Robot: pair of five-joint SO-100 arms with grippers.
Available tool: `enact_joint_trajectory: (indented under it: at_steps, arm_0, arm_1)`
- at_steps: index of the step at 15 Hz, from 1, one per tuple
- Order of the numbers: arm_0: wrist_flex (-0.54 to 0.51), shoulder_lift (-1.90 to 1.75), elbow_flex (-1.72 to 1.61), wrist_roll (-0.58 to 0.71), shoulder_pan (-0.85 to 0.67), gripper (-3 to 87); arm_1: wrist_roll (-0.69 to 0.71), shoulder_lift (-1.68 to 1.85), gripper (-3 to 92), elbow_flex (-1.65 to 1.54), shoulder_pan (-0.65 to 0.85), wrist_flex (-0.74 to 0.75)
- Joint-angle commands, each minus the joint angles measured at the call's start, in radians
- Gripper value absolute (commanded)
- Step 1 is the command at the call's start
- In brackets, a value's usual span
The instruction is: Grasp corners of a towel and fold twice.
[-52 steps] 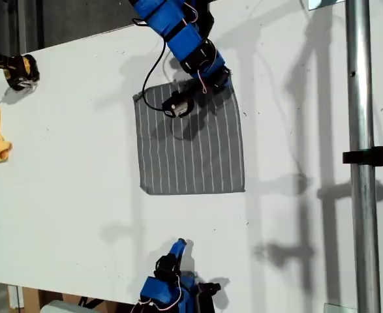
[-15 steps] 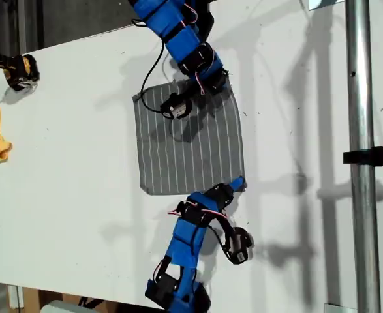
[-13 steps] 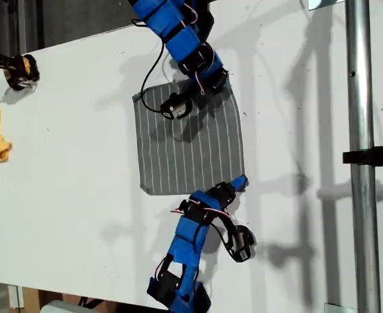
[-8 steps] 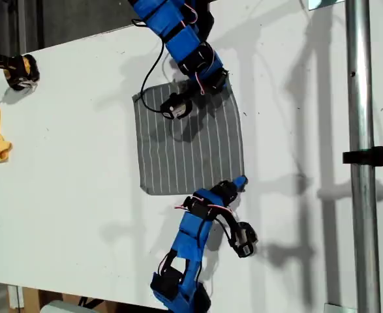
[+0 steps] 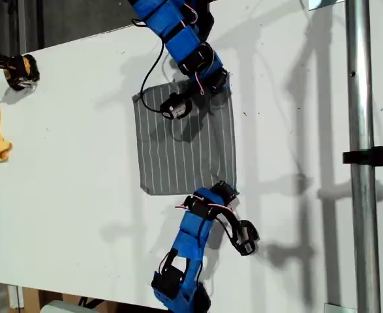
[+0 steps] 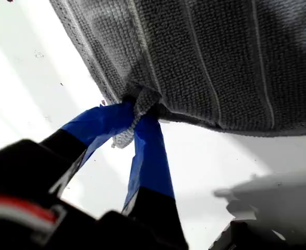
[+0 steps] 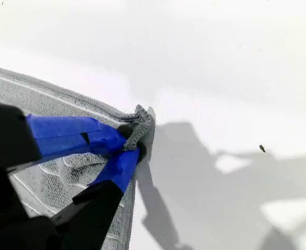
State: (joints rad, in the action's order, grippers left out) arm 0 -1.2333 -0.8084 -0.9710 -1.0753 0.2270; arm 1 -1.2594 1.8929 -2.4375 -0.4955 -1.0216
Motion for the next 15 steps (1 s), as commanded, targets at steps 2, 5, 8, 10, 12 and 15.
enact_joint_trajectory:
  at_steps: [2,5,8,10,12,15]
  arm_0:
    - [-0.077,-0.023,0.074,-0.002,-0.017,-1.8]
    - [-0.094,-0.129,0.083,0.044,-0.009,-1.8]
    - [-0.097,-0.229,0.089,0.103,0.015,-1.8]
    - [-0.081,-0.276,0.083,0.141,0.043,-1.8]
    - [-0.092,-0.272,0.077,0.114,0.032,-1.8]
    - [-0.146,-0.314,0.077,0.152,-0.048,-1.8]
  arm_1:
    - [0.012,0.078,-0.1,0.071,0.002,-0.035]
    - [0.015,0.17,-0.1,0.161,-0.021,-0.132]
    - [0.029,0.16,-0.1,0.35,-0.084,-0.229]
    - [0.046,0.132,-0.1,0.413,-0.121,-0.244]
    - [0.052,0.15,-0.1,0.42,-0.094,-0.279]
    - [0.147,0.216,-0.1,0.408,0.097,-0.341]
